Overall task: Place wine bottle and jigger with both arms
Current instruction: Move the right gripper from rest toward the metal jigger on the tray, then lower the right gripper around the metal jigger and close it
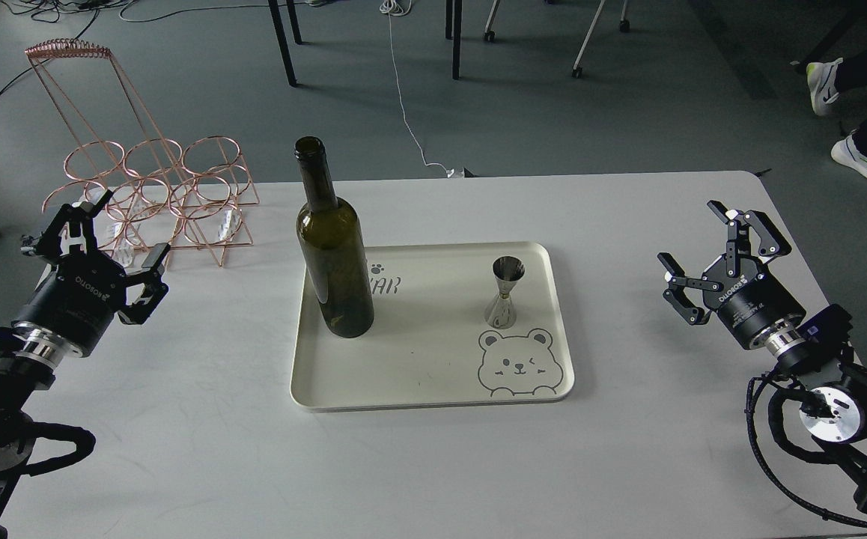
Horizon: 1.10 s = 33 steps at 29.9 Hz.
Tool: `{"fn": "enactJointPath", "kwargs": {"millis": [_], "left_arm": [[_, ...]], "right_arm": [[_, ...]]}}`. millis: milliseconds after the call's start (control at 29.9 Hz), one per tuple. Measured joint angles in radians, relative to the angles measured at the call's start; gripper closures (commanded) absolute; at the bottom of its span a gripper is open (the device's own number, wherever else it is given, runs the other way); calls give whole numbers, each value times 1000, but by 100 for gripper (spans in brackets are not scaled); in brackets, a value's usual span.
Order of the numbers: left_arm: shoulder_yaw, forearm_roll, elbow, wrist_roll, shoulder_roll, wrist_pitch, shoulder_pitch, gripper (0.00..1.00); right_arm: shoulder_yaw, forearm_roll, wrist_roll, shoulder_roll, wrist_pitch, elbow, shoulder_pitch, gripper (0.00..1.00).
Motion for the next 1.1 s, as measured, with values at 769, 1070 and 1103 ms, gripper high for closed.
{"fn": "enactJointPath", "kwargs": {"millis": [769,1070,1103], "left_arm": [[12,-98,3,-17,28,27,4,2],[12,-98,-2,-27,19,25,4,2],[13,-98,-2,-27,19,25,4,2]], "right_arm": [[4,-802,7,-121,0,152,148,1],[-172,-1425,7,-153,-365,300,137,1],[-191,-1479,7,-149,-420,300,137,1]]}}
